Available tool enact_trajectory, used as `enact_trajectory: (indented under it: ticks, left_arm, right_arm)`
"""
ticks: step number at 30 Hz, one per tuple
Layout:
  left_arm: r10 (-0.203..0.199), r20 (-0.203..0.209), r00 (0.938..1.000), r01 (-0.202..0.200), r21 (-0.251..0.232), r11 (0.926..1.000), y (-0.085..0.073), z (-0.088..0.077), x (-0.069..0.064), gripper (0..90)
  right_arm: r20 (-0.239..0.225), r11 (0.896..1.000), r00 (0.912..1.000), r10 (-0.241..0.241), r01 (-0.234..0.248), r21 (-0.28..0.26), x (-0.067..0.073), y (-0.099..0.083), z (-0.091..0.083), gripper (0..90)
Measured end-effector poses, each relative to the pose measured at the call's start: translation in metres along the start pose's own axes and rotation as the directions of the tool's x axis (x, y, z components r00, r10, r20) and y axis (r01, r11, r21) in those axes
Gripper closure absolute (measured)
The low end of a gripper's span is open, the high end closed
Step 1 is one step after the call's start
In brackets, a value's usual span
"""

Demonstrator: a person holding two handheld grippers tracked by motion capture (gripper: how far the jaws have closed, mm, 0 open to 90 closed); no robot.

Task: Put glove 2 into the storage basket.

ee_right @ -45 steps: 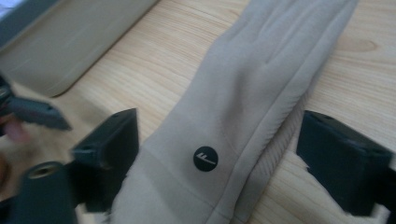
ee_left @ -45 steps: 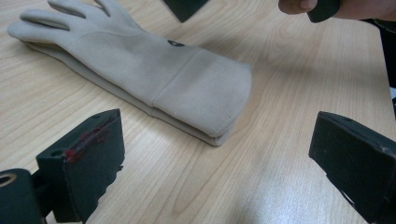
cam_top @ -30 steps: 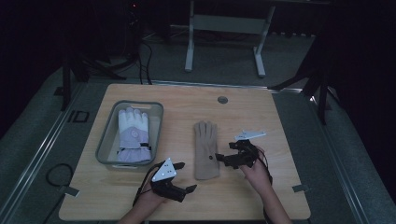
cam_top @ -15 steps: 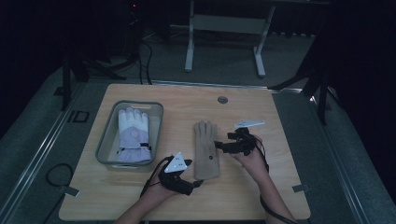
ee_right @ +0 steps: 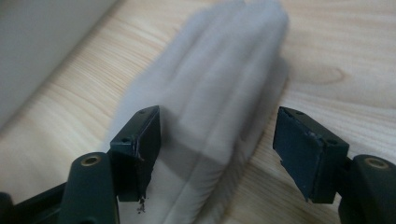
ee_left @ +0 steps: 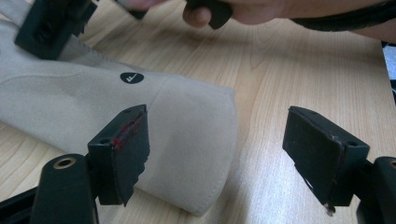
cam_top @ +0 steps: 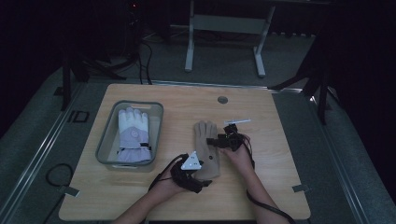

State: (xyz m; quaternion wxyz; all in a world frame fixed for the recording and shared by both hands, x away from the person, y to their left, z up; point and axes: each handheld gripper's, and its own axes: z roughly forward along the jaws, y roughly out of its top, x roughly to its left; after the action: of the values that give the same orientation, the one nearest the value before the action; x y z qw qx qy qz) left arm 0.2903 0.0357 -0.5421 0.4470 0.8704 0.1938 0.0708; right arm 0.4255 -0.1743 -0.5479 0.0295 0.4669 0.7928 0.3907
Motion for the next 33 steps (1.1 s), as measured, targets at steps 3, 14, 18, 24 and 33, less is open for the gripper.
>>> enact_trajectory:
  ticks: [3,14,18,24,33]
  left_arm:
    - [0.003,-0.007,1.0000,-0.003,0.012,0.9999,-0.002,0.000,0.002,22.7]
    - [0.009,0.002,1.0000,-0.009,0.050,0.9987,-0.007,0.008,-0.001,22.6]
    - [0.013,-0.004,0.9999,-0.013,0.053,0.9985,-0.006,0.010,-0.002,22.5]
    - [0.047,-0.020,0.9987,-0.045,0.067,0.9967,-0.004,0.015,-0.006,22.4]
    - [0.148,-0.054,0.9875,-0.140,0.121,0.9826,0.002,0.027,-0.013,27.2]
  right_arm:
    - [-0.013,1.000,0.9999,-0.005,0.005,0.008,-0.001,-0.002,0.003,42.6]
    - [0.034,0.968,0.9673,-0.251,0.251,0.028,0.028,-0.008,0.002,72.4]
    - [0.136,0.938,0.9283,-0.346,0.347,0.017,0.043,-0.014,0.002,76.3]
    - [0.194,0.936,0.9192,-0.343,0.351,-0.008,0.048,-0.019,0.002,77.7]
    - [0.198,0.944,0.9267,-0.320,0.329,-0.013,0.047,-0.019,0.003,77.8]
